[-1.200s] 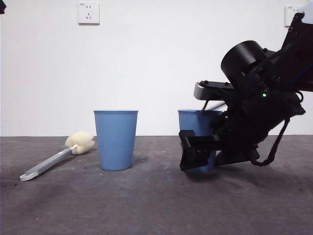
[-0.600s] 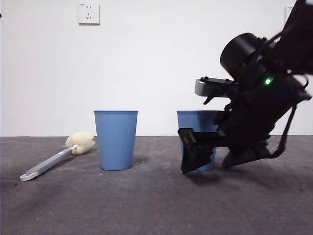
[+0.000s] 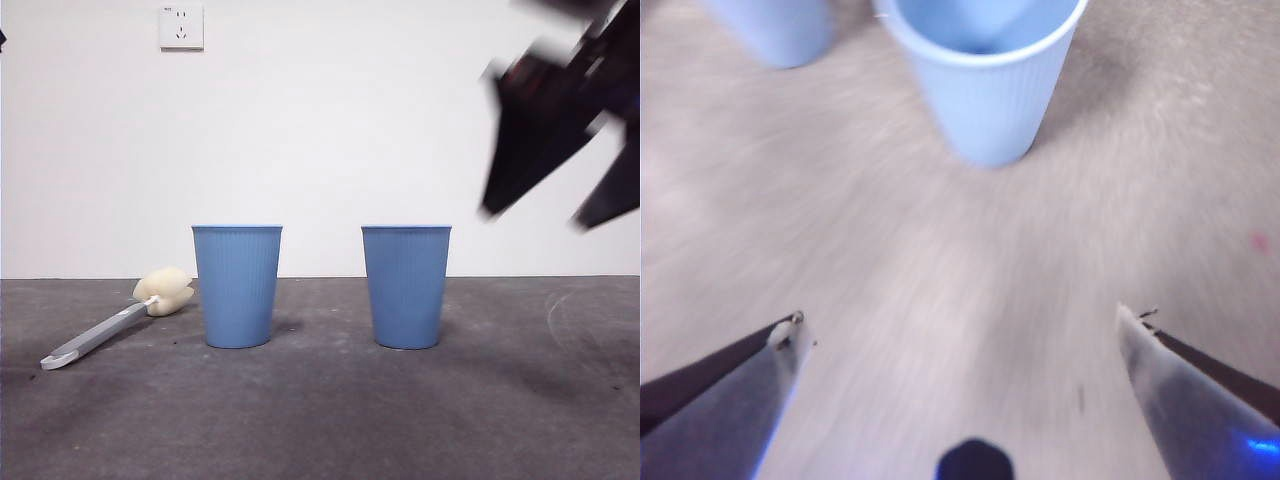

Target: Pick up the cup brush,pick up the cup,insert the brush into the cup,clean the cup,put the cup brush back,put the cup back to the fixed position on the table

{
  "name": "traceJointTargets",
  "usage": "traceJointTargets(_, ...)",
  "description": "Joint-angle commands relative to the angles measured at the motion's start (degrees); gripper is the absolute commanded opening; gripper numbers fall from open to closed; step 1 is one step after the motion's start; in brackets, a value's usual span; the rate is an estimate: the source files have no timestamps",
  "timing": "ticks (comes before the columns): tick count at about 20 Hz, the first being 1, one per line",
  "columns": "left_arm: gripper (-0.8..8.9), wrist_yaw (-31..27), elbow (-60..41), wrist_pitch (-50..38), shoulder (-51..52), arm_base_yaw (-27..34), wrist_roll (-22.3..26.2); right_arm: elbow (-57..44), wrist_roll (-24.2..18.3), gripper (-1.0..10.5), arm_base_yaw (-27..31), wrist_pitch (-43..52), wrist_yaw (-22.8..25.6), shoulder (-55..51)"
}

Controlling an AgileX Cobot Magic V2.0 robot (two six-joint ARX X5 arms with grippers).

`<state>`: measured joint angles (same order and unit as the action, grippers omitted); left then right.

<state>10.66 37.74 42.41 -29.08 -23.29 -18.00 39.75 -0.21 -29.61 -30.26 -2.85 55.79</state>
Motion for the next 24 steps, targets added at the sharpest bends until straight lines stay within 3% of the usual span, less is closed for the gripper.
traceJointTargets(1,3.43,0.3,0.0,0.0,0.1,0.1,0.7,2.6,0.7,5.3,-0.1,-9.1,-0.9,-10.0)
traceJointTargets(6,3.13,2.9,0.0,0.4,0.1,0.1,0.7,11.3,1.7,3.0,-0.1,-27.1,-7.0,-20.7)
traceJointTargets(9,0.36,4.9,0.0,0.8,0.1,0.1,0.7,14.5,1.4,0.8,-0.1,-34.6,-8.3,-21.2)
traceJointTargets(10,-0.16,5.5,0.0,1.2,0.1,0.0,0.7,15.1,1.0,-0.2,-0.1,-37.1,-8.3,-21.2)
traceJointTargets(24,-0.08,7.3,0.0,1.6,-1.5,0.0,0.7,15.3,1.1,0.0,0.0,-42.2,-7.6,-20.7)
